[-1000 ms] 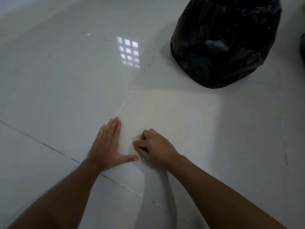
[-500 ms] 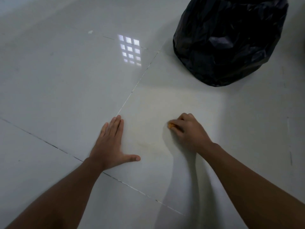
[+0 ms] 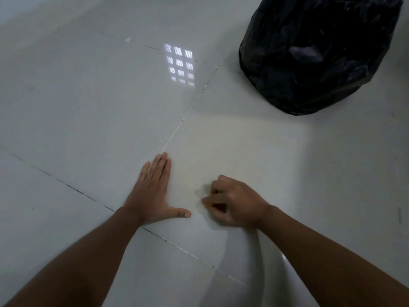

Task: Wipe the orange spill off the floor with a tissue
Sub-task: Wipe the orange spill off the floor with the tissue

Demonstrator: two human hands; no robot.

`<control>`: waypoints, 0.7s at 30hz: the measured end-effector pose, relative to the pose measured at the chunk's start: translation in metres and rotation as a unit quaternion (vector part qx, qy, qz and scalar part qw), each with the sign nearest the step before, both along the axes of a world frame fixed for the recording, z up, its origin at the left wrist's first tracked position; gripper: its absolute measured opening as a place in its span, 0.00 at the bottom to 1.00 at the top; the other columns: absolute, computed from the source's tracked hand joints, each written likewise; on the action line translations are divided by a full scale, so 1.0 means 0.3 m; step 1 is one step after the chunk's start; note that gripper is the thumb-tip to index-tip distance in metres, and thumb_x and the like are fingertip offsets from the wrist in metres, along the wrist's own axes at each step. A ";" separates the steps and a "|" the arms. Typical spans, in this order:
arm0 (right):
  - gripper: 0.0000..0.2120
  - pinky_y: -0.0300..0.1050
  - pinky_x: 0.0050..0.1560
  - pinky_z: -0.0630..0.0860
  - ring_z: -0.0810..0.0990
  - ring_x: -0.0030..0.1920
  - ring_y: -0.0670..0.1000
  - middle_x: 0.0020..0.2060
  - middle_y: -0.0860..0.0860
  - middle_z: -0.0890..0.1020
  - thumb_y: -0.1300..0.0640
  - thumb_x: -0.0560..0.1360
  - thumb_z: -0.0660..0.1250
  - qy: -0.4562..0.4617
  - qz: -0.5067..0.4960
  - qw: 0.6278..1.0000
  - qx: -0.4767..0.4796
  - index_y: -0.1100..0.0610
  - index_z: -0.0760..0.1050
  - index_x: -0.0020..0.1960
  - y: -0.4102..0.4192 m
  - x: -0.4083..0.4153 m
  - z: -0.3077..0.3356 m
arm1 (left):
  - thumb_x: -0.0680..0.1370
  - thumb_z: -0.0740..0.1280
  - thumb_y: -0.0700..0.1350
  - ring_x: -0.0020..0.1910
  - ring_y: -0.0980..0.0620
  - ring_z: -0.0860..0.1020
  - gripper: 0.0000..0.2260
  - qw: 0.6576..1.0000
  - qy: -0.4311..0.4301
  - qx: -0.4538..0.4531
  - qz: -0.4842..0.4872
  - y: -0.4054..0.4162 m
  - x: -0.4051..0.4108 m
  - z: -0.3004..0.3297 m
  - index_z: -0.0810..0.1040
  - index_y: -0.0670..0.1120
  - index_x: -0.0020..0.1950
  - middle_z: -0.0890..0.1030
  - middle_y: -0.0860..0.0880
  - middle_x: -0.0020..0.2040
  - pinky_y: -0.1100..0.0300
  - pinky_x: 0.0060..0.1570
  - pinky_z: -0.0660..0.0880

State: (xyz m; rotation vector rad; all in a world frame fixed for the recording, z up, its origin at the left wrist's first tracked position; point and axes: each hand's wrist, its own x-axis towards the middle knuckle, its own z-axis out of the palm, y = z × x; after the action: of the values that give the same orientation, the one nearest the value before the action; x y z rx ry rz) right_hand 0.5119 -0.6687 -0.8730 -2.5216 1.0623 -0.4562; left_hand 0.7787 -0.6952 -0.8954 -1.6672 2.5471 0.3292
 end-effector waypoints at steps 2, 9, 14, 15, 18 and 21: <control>0.06 0.45 0.39 0.72 0.73 0.40 0.52 0.38 0.50 0.77 0.54 0.75 0.69 -0.025 -0.091 0.995 -0.025 0.53 0.84 0.45 0.013 -0.097 -0.020 | 0.58 0.51 0.87 0.80 0.49 0.34 0.68 1.000 0.001 0.001 0.003 0.000 -0.002 0.001 0.40 0.39 0.81 0.37 0.43 0.82 0.45 0.79 0.41; 0.08 0.47 0.44 0.75 0.69 0.48 0.48 0.40 0.47 0.73 0.52 0.78 0.66 -0.017 -0.369 0.929 0.014 0.50 0.83 0.54 -0.053 -0.180 -0.032 | 0.58 0.51 0.87 0.80 0.50 0.34 0.68 1.000 0.002 -0.004 0.006 0.000 -0.003 -0.003 0.40 0.40 0.81 0.37 0.44 0.82 0.46 0.79 0.41; 0.10 0.50 0.48 0.72 0.70 0.51 0.55 0.45 0.53 0.76 0.52 0.80 0.63 0.005 -0.227 0.973 0.035 0.52 0.82 0.55 -0.120 0.025 -0.012 | 0.58 0.52 0.87 0.80 0.50 0.35 0.68 1.000 -0.004 -0.004 0.004 0.001 -0.002 -0.004 0.40 0.40 0.81 0.38 0.43 0.82 0.45 0.80 0.42; 0.10 0.51 0.47 0.72 0.70 0.50 0.55 0.45 0.53 0.76 0.53 0.80 0.63 0.009 -0.185 0.982 0.032 0.53 0.83 0.54 -0.119 0.060 -0.008 | 0.59 0.52 0.87 0.80 0.50 0.35 0.68 1.000 -0.006 -0.003 0.002 0.001 -0.002 -0.005 0.40 0.40 0.81 0.38 0.43 0.82 0.45 0.80 0.42; 0.10 0.51 0.40 0.72 0.71 0.46 0.54 0.44 0.53 0.76 0.53 0.80 0.63 0.010 -0.094 0.995 0.013 0.54 0.83 0.51 -0.073 0.111 -0.012 | 0.59 0.53 0.87 0.80 0.50 0.35 0.67 1.000 -0.003 0.001 0.004 0.000 0.001 -0.009 0.39 0.40 0.81 0.38 0.44 0.82 0.44 0.80 0.43; 0.10 0.47 0.37 0.69 0.70 0.44 0.51 0.42 0.51 0.74 0.52 0.79 0.63 -0.006 -0.068 0.998 0.006 0.52 0.83 0.51 -0.001 0.087 -0.019 | 0.59 0.53 0.87 0.80 0.49 0.35 0.67 1.000 -0.002 0.000 0.002 0.000 0.000 -0.011 0.40 0.40 0.81 0.38 0.43 0.82 0.44 0.80 0.43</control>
State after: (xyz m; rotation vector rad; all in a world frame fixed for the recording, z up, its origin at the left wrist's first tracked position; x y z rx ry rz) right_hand 0.5379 -0.6689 -0.8786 -2.4423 1.2338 -0.4982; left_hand 0.7788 -0.6951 -0.8988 -1.6719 2.5396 0.3264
